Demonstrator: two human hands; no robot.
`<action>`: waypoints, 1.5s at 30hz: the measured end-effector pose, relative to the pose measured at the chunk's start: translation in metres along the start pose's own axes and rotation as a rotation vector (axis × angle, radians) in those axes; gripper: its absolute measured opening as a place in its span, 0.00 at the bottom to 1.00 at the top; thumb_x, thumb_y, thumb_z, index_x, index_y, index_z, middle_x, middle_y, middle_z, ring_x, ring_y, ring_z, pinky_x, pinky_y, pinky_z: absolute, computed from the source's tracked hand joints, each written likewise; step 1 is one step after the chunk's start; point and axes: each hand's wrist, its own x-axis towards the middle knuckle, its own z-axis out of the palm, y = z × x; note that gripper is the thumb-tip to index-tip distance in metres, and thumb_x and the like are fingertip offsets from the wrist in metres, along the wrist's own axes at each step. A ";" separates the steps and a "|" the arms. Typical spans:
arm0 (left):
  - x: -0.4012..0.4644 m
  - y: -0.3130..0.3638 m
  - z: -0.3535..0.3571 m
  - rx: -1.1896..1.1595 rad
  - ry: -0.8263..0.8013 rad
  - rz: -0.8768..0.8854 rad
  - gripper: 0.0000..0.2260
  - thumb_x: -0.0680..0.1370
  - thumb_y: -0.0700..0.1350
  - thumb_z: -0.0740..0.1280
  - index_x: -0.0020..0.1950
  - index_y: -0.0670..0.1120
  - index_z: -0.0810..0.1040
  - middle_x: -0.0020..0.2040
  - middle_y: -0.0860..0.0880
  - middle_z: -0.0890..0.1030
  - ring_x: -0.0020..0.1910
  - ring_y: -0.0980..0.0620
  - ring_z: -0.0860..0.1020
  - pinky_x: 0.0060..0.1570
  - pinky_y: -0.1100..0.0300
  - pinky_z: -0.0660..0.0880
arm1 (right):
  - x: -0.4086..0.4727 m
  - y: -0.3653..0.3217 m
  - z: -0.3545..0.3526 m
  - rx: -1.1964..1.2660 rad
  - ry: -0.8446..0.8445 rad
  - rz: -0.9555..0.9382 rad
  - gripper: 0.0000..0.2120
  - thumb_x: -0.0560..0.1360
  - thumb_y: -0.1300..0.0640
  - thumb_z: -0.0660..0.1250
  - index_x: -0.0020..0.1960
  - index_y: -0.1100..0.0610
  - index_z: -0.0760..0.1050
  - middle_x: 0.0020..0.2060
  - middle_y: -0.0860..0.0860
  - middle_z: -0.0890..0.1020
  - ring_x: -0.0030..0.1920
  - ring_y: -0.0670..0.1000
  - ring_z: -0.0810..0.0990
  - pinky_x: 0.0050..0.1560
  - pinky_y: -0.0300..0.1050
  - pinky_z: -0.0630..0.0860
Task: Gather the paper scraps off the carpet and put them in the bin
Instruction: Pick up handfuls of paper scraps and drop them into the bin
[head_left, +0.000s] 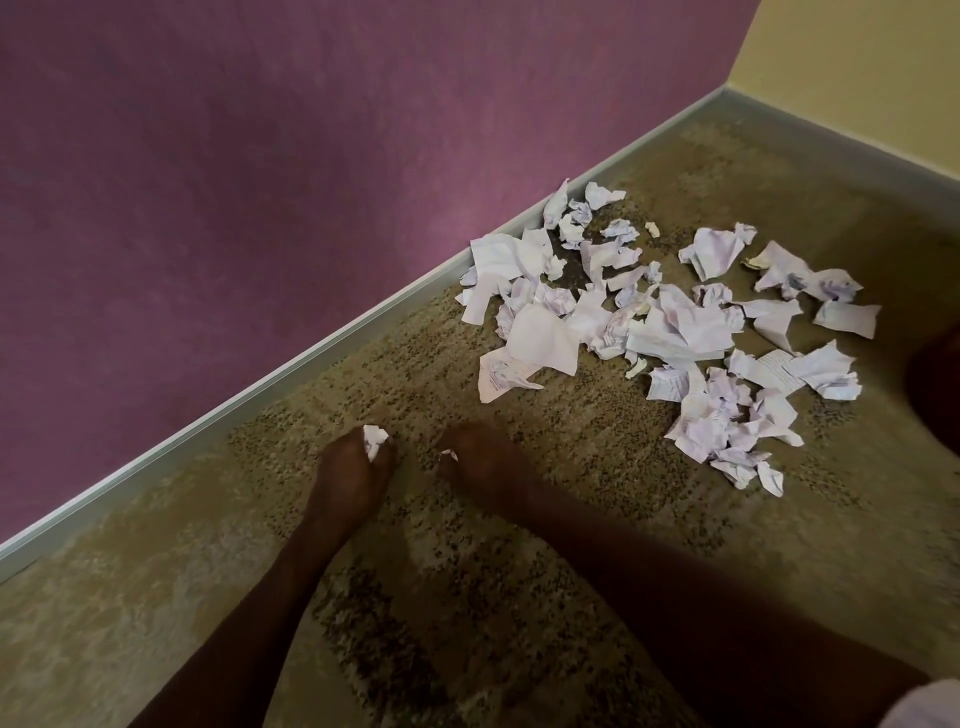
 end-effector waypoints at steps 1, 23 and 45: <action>0.002 -0.001 -0.001 -0.016 0.007 -0.005 0.06 0.80 0.42 0.65 0.48 0.41 0.80 0.43 0.44 0.83 0.42 0.44 0.81 0.43 0.59 0.69 | -0.002 0.000 -0.002 0.046 0.015 0.021 0.13 0.79 0.57 0.62 0.58 0.63 0.78 0.56 0.60 0.80 0.58 0.59 0.76 0.57 0.46 0.67; 0.083 0.183 -0.100 -0.654 -0.129 0.017 0.08 0.76 0.47 0.63 0.38 0.48 0.74 0.32 0.48 0.73 0.33 0.50 0.72 0.35 0.53 0.67 | -0.029 -0.046 -0.249 -0.003 0.290 -0.074 0.08 0.71 0.55 0.68 0.41 0.59 0.81 0.31 0.49 0.81 0.29 0.42 0.73 0.36 0.41 0.68; 0.087 0.499 -0.079 -0.653 -0.304 0.391 0.18 0.84 0.55 0.53 0.39 0.47 0.70 0.34 0.49 0.73 0.29 0.53 0.71 0.27 0.62 0.65 | -0.147 0.068 -0.474 -0.175 0.741 0.125 0.04 0.73 0.58 0.68 0.40 0.55 0.81 0.34 0.47 0.81 0.32 0.38 0.75 0.32 0.27 0.65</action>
